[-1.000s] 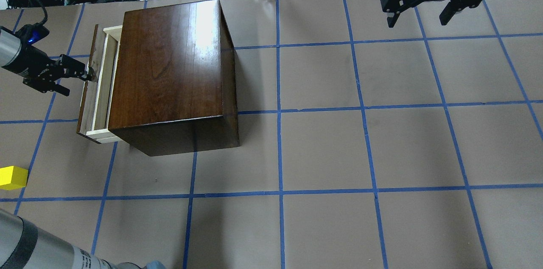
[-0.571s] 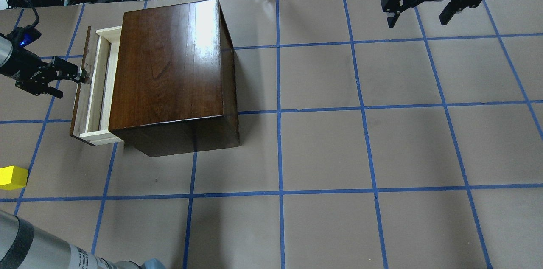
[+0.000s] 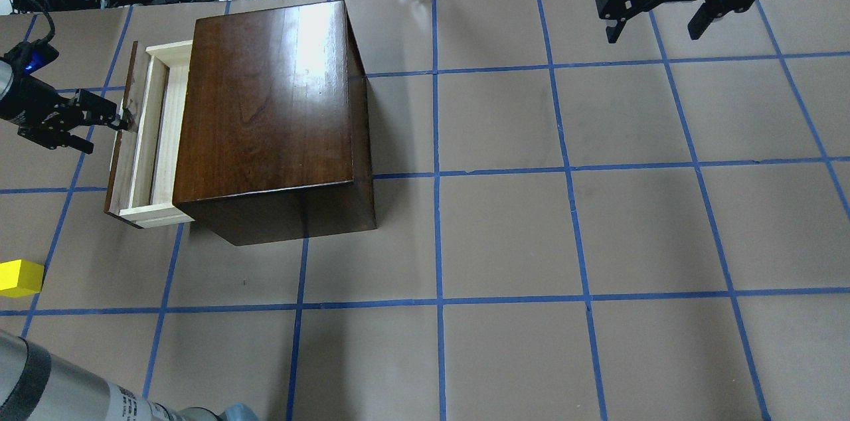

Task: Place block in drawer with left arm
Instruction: 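Pull the drawer out of the cabinet with the left gripper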

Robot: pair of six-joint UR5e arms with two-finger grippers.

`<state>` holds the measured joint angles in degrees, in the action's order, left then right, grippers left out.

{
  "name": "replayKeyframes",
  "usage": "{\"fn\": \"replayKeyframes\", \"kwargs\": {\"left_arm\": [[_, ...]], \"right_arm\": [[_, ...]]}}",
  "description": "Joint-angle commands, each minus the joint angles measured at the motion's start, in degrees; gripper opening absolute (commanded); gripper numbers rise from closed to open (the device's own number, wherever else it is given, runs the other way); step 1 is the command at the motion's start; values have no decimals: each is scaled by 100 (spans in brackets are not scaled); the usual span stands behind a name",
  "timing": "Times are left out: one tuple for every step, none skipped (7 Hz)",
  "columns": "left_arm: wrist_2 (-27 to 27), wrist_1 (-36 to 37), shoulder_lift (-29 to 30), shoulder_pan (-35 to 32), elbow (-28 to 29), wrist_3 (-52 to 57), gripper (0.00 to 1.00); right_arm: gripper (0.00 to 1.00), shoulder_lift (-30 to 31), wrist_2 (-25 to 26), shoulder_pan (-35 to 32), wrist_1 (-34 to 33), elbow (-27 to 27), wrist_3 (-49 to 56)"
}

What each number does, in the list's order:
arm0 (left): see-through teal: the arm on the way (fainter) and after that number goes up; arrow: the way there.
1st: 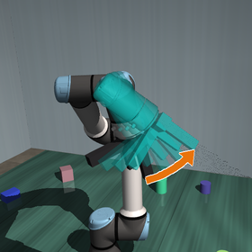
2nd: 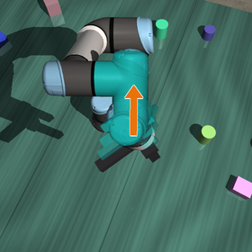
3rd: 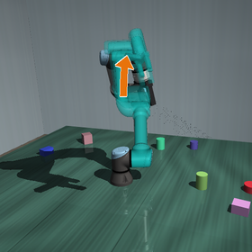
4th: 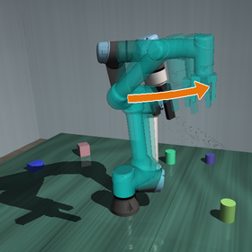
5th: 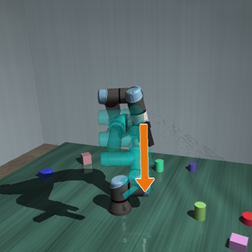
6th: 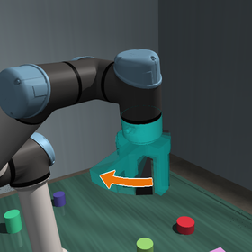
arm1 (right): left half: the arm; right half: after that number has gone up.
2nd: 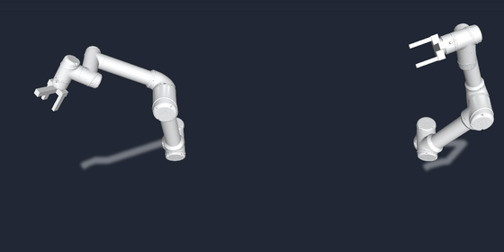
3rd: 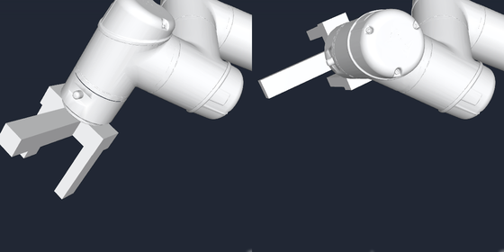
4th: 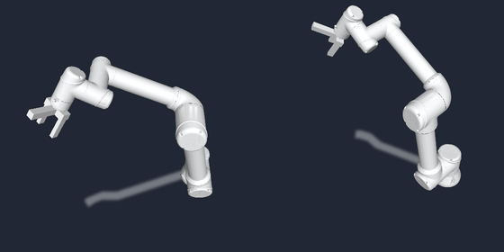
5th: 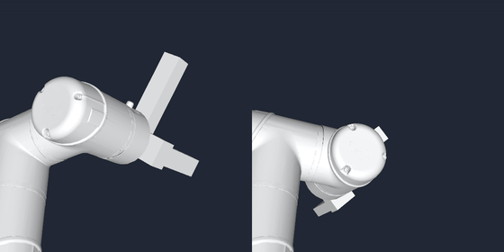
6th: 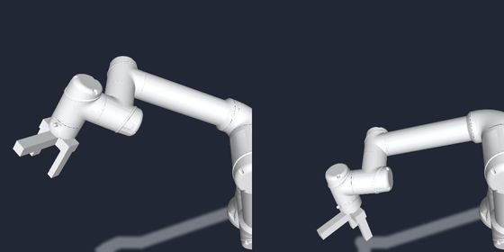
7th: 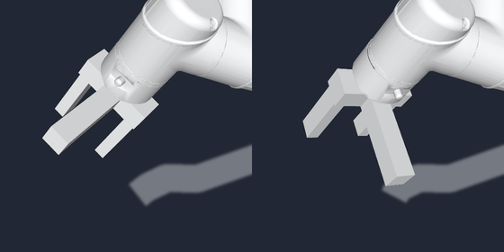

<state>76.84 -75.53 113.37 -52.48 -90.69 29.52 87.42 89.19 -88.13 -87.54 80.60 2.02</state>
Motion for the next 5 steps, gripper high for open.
{"fn": "replayKeyframes", "kwargs": {"left_arm": [[147, -23, 44, 10, 121, 36, 100], [147, -41, 45, 10, 122, 36, 100], [147, -84, 18, 10, 130, 27, 100], [147, -102, -34, 10, 148, 18, 100], [147, -163, -52, 10, 200, 18, 100]], "right_arm": [[100, 3, -7, -2, 0, 0, 0], [100, -5, -7, -2, 0, 0, 0], [100, 3, 2, -2, 0, 0, 0], [100, -5, -7, -2, 0, 0, 0], [100, -5, -7, -2, 0, 0, 0]]}}
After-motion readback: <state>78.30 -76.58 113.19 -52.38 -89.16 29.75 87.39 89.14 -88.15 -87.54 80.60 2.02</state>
